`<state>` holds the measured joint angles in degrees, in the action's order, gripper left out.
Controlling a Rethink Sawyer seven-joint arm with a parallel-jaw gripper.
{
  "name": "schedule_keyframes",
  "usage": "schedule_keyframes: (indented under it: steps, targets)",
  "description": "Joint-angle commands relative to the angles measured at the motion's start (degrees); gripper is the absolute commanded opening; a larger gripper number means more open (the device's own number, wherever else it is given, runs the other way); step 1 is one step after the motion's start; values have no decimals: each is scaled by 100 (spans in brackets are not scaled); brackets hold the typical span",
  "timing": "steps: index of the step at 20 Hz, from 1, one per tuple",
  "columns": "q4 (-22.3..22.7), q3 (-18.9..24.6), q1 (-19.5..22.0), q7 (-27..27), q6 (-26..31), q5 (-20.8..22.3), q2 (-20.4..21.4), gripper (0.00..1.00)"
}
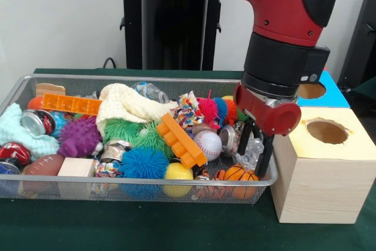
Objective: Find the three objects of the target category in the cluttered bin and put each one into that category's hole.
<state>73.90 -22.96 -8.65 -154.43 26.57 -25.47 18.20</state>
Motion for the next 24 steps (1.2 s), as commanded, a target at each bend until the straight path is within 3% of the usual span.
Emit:
schedule_keyframes:
  steps: [1, 19, 24]
  targets:
    - [910, 913, 243, -130, -11, 191, -7, 100]
    - [1421, 1148, 567, 165, -182, 474, 379, 100]
    - [1338, 1160, 599, 74, -76, 562, 404, 100]
